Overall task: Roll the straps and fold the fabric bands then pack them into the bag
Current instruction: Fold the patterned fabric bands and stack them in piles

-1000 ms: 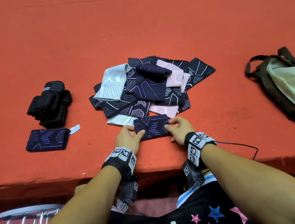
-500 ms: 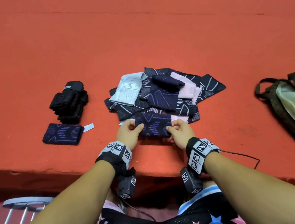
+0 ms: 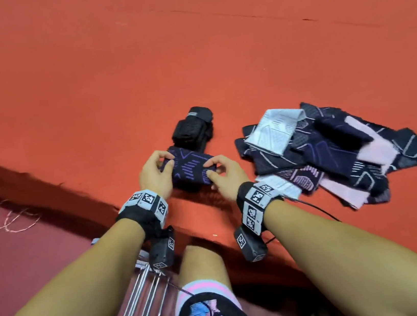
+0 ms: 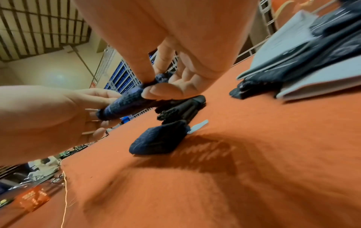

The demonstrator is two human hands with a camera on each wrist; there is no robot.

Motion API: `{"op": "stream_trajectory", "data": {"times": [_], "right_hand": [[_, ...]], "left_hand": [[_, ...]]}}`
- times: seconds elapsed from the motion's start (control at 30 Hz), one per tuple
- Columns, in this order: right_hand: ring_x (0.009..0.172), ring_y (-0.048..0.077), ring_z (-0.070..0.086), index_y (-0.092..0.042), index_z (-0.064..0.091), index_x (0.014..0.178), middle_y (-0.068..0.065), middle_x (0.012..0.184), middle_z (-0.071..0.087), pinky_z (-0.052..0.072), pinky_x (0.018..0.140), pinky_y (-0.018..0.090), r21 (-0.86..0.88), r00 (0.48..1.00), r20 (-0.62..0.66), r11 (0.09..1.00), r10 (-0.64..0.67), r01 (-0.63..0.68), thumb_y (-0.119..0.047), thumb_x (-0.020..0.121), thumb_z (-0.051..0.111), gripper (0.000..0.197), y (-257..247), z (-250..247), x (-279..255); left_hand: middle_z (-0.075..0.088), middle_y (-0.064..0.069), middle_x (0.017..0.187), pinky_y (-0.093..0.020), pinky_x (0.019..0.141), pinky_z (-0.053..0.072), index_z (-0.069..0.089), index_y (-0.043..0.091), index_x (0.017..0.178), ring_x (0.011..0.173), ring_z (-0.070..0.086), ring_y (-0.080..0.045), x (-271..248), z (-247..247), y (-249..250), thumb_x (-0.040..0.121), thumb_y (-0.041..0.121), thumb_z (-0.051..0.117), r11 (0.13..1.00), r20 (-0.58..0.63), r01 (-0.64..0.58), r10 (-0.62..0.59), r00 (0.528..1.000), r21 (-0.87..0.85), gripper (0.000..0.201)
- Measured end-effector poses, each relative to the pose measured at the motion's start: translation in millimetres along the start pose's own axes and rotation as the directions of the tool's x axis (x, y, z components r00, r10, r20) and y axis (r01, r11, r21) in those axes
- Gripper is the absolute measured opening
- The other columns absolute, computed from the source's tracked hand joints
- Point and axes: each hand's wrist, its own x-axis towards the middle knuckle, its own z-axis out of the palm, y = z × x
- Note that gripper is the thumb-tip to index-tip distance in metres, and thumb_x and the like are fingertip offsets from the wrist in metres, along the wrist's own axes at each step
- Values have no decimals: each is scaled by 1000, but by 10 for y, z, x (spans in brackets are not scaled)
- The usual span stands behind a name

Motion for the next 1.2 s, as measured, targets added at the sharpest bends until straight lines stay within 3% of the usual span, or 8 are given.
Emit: {"op": "stream_trajectory", "data": {"times": [0.13, 0.33, 0.57, 0.7, 0.8, 0.97, 1.1, 1.2], "right_hand": [[57, 14, 59, -31, 63, 91, -3, 71, 55, 53, 68, 34, -79, 1000, 14, 997, 16, -15, -13, 90, 66, 18, 23, 349, 278], [71, 31, 66, -38, 55, 84, -3, 65, 54, 56, 74, 44, -206, 994, 14, 973, 110, -105, -20, 89, 64, 20, 357, 542, 445], [62, 2, 47, -29, 58, 107, -11, 61, 47, 35, 62, 28, -261, 997, -13, 963, 70, -71, -31, 97, 57, 11, 468, 564, 424], [66, 15, 58, -34, 58, 101, -11, 66, 53, 45, 70, 30, -226, 994, 6, 969, 107, -103, -31, 95, 60, 7, 432, 584, 449], [79, 28, 68, -44, 58, 94, -5, 78, 62, 58, 78, 44, -164, 987, 24, 974, 159, -153, -34, 92, 62, 11, 393, 600, 414], [68, 23, 65, -56, 60, 100, -2, 73, 62, 59, 78, 53, -46, 987, 28, 987, 156, -155, -41, 83, 63, 23, 336, 388, 285], [64, 23, 65, -54, 60, 100, -6, 73, 58, 59, 74, 54, -34, 984, -92, 987, 153, -156, -39, 85, 63, 21, 284, -60, 222], [63, 16, 65, -34, 65, 113, -7, 75, 59, 60, 78, 44, -29, 970, -182, 985, 160, -168, -29, 93, 63, 21, 239, -446, 215]], "left_hand": [[66, 6, 84, -28, 68, 42, 65, 35, 87, 81, 63, -17, 230, -97, -278, 92, 21, 65, 995, -30, 82, -81, 996, 57, 15], [62, 15, 80, -20, 63, 38, 65, 28, 94, 75, 60, -6, 324, 122, -543, 83, 31, 77, 990, 34, 115, -118, 992, 79, 17], [67, 11, 98, -34, 73, 46, 56, 36, 97, 89, 63, -18, 339, 241, -677, 86, 40, 71, 982, 12, 101, -104, 995, 157, 19], [68, 5, 107, -38, 80, 50, 53, 35, 98, 97, 64, -23, 339, 240, -579, 91, 36, 67, 968, 31, 105, -115, 993, 226, 17], [60, -5, 111, -38, 90, 46, 55, 34, 98, 106, 56, -34, 381, 219, -406, 91, 36, 67, 925, 68, 179, -213, 975, 336, 14], [51, -5, 118, -40, 97, 41, 66, 36, 99, 115, 48, -30, 202, 148, -117, 86, 46, 69, 875, -74, 248, -239, 968, 415, 16], [57, -6, 101, -39, 77, 45, 54, 21, 87, 93, 59, -34, 1, 286, 187, 84, 24, 62, 934, -261, 337, -299, 918, 116, 10], [61, -5, 83, -34, 66, 37, 50, 19, 88, 81, 57, -33, -106, 531, 537, 84, 17, 59, 957, -237, 289, -284, 929, -16, 10]]}}
